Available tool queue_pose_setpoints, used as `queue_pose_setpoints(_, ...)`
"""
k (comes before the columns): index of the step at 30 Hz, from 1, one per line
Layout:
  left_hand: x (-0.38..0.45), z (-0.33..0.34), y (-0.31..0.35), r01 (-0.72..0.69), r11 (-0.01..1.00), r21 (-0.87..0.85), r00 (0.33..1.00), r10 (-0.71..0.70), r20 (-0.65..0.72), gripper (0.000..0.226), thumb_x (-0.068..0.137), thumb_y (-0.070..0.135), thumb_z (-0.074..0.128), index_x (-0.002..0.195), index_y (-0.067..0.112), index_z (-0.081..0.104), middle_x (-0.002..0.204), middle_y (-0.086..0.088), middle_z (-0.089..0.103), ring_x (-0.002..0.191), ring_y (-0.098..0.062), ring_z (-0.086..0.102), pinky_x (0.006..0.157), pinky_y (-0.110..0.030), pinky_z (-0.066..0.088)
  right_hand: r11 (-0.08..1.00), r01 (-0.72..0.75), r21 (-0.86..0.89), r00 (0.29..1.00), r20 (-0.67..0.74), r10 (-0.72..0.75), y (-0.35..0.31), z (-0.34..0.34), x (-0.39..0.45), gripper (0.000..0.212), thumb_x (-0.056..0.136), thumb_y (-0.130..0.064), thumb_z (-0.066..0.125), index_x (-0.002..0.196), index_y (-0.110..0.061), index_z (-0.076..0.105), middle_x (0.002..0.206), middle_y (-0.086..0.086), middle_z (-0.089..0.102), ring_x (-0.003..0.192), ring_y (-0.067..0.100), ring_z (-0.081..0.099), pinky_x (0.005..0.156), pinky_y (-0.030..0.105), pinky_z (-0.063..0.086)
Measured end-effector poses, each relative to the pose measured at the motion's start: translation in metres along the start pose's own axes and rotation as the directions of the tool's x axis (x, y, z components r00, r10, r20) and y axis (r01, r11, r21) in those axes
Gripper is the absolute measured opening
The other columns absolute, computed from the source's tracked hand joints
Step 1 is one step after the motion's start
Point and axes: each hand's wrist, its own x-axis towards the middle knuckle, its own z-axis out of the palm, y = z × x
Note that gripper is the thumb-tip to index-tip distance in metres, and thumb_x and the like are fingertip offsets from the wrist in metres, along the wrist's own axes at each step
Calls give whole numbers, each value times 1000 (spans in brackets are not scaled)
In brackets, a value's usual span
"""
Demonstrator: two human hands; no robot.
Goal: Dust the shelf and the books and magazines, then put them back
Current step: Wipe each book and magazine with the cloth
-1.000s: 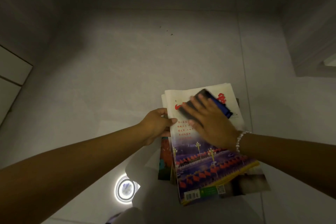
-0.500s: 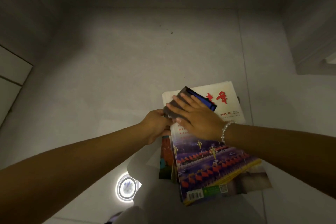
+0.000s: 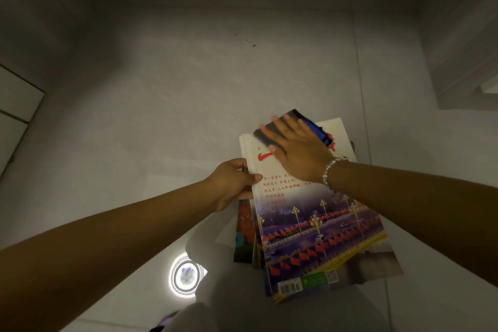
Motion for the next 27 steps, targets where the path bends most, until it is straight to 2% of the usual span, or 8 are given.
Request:
queue_pose_setpoints(4,0,-1,0,9,1000,0,1000,-9,-1,18,90,-2,58,104,9,57,99,-7,65,92,-25,64,65,-34,58,994,-107,34,994,28,106,-16,-1,7,52,102,-42,12,150,-33,-4,159,1,-11,145,24,-16,113,38,-15)
queue_pose_setpoints(8,-1,-3,-3,16,998,-58,1000,-15,27,12,90,-1,58,98,7,58,105,-14,68,88,-24,67,68,-32,59,971,239,25,971,1,-240,-16,5,-17,53,95,-52,-1,146,-35,-4,154,-8,-10,142,18,-19,111,32,-20)
queue_pose_setpoints(10,-1,-2,-4,14,999,-52,1000,-14,11,13,91,0,58,102,7,58,109,-14,67,92,-26,67,68,-33,58,955,295,-39,955,5,-295,3,8,-23,56,93,-53,-3,146,-34,0,154,-7,-4,144,20,-12,113,35,-14)
queue_pose_setpoints(13,0,0,-2,0,1000,-6,999,0,-49,14,92,4,57,104,10,60,112,-10,67,93,-24,66,67,-35,58,998,54,-26,995,-86,-56,33,10,-22,62,91,-51,3,149,-32,13,158,1,11,146,25,3,118,44,0)
queue_pose_setpoints(16,5,2,7,-18,1000,1,994,18,-109,12,93,4,56,102,8,62,112,-12,68,90,-23,67,63,-32,58,984,-163,68,976,-138,171,32,12,-29,68,87,-53,0,150,-29,11,158,6,12,146,28,3,116,40,-6)
queue_pose_setpoints(21,10,-2,15,-17,999,30,989,21,-149,11,92,6,58,101,10,62,114,-12,67,98,-28,68,67,-35,58,931,341,-129,932,-79,-353,8,34,-77,49,102,-43,12,149,-29,17,154,2,20,145,26,10,118,43,1)
queue_pose_setpoints(23,13,-2,19,-42,999,26,986,45,-160,10,93,5,57,99,10,62,114,-12,67,97,-28,67,64,-33,58,906,399,-140,910,-59,-410,21,32,-72,50,102,-44,13,148,-26,23,153,2,24,144,23,11,117,40,2)
queue_pose_setpoints(27,21,3,36,-106,993,-58,972,91,-215,14,94,3,54,84,12,57,105,-11,66,88,-24,65,58,-28,56,997,68,-47,986,-148,-74,44,13,-34,56,97,-45,12,148,-23,21,155,10,24,144,31,13,118,43,5)
